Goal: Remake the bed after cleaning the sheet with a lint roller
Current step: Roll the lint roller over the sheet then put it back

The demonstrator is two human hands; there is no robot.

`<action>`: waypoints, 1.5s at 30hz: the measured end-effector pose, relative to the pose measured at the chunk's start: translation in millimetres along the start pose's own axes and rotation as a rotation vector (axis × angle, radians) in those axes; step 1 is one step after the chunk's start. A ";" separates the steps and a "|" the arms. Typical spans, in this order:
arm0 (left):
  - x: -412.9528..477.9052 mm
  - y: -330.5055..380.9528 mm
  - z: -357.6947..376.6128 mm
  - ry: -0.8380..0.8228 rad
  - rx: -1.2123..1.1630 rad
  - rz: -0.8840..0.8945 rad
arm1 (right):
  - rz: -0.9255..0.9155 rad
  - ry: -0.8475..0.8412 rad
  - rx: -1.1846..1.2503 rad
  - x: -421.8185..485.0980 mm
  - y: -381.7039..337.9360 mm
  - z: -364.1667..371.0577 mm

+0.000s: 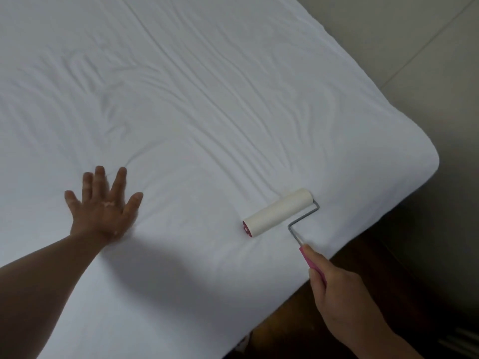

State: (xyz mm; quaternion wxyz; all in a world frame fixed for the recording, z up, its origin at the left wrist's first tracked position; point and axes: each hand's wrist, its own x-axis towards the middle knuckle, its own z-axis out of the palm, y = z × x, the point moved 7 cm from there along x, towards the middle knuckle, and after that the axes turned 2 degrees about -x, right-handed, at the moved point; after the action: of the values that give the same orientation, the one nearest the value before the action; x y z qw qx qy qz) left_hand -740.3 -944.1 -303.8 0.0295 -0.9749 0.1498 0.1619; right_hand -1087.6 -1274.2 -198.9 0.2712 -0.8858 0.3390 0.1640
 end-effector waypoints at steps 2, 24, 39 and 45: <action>-27.4 8.2 8.0 -0.042 -0.024 -0.015 | 0.042 -0.035 -0.024 -22.2 14.4 0.5; -29.0 -76.2 -8.5 0.025 -0.042 -0.084 | -0.133 0.016 -0.163 -69.4 -79.4 84.4; 89.4 -242.4 -33.7 0.057 -0.093 -0.205 | -0.137 0.001 -0.187 109.8 -293.3 94.0; 146.3 -292.6 -46.5 0.041 -0.109 -0.240 | -0.193 0.057 -0.184 185.4 -381.9 98.4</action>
State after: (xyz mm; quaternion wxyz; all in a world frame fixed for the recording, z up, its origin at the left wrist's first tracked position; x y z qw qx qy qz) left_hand -505.7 -711.5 -304.6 -0.0074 -0.9891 0.0236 0.1452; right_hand -701.9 -1072.9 -224.5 0.1934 -0.9397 0.2435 0.1423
